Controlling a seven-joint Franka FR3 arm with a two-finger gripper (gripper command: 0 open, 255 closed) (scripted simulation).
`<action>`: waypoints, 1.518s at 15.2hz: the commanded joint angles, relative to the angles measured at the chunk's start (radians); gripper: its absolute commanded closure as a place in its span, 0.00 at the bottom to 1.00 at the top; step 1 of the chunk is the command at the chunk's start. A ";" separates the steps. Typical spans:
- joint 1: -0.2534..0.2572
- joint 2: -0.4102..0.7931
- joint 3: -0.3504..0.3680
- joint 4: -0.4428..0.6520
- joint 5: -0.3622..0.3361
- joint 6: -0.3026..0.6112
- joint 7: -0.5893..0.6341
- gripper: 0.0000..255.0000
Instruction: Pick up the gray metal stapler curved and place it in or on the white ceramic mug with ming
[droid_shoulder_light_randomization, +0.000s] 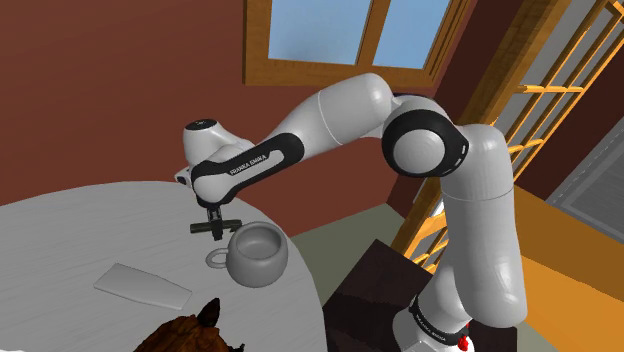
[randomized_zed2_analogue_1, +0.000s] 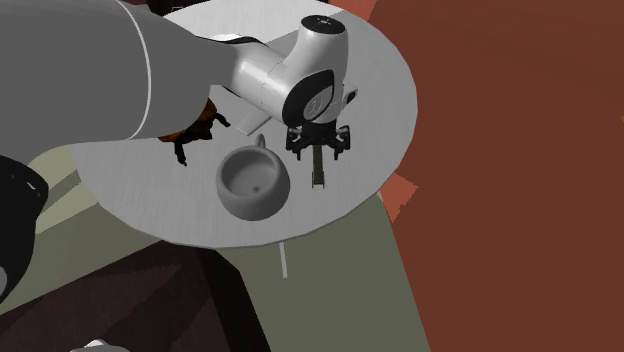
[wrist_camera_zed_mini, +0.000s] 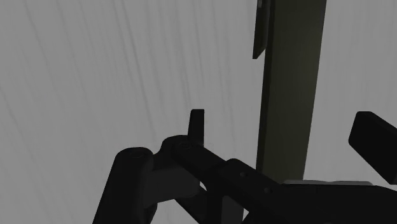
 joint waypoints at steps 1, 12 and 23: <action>0.000 0.000 0.000 0.000 0.000 0.000 0.000 0.00; 0.000 0.000 0.000 0.000 0.000 0.000 0.000 1.00; -0.003 -0.077 0.005 0.036 0.010 -0.113 -0.008 1.00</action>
